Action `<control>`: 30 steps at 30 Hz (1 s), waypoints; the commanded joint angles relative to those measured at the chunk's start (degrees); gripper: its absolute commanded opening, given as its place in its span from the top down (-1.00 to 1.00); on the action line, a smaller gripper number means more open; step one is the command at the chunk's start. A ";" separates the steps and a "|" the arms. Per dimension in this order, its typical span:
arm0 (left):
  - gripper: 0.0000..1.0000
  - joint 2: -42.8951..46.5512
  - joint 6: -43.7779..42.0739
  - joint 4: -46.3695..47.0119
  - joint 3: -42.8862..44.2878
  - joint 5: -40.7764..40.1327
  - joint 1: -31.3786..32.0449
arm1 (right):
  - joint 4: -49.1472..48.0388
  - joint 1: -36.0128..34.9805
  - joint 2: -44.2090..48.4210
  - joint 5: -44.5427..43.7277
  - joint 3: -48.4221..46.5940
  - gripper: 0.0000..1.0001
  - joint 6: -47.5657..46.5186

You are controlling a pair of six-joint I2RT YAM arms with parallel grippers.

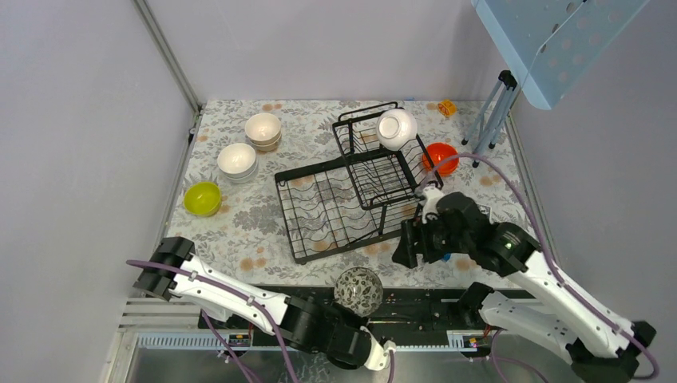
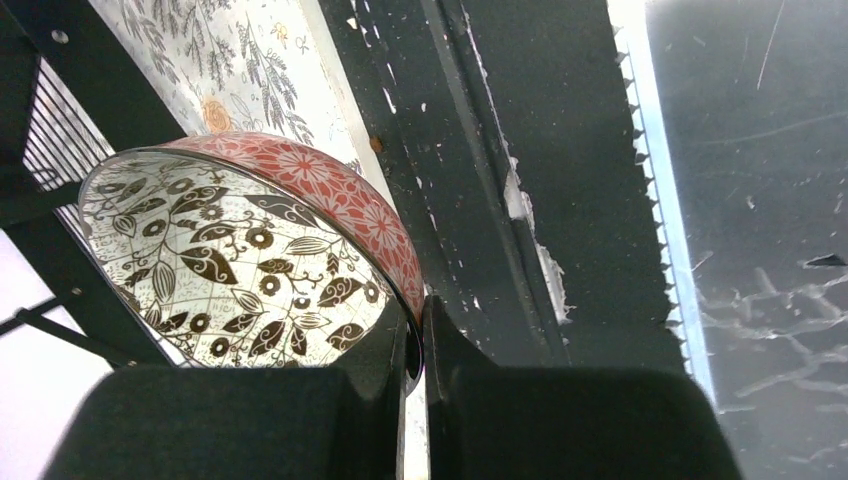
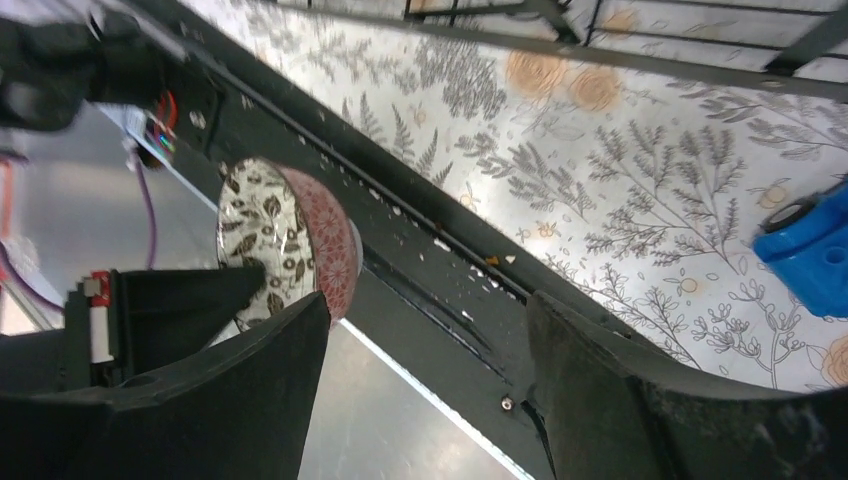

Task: Unload the bowls from the dish rack
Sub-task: Place the bowl at the center of the board.

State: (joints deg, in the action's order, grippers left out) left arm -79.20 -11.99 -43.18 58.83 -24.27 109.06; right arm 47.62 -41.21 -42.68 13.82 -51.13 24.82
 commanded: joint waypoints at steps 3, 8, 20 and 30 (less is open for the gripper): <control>1.00 -0.25 -10.80 1.41 2.99 1.31 0.29 | -0.08 -14.34 -5.65 -11.82 -3.35 -0.55 2.95; 1.00 -1.56 -11.86 0.13 2.29 3.12 0.28 | -0.77 -19.40 -7.92 -13.53 -3.35 -0.41 4.38; 1.00 -3.36 -13.26 -1.48 4.48 4.61 0.28 | -2.79 -30.72 -13.42 -20.08 -3.11 -0.17 7.67; 1.00 -2.98 -12.32 -1.51 5.71 4.76 0.37 | -3.77 -32.18 -15.67 -21.56 -1.86 0.11 7.28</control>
State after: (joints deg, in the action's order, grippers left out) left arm -83.42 -23.99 -46.19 62.22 -18.65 109.08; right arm 45.45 -72.64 -57.93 -5.52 -52.03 31.81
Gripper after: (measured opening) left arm 0.061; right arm 0.479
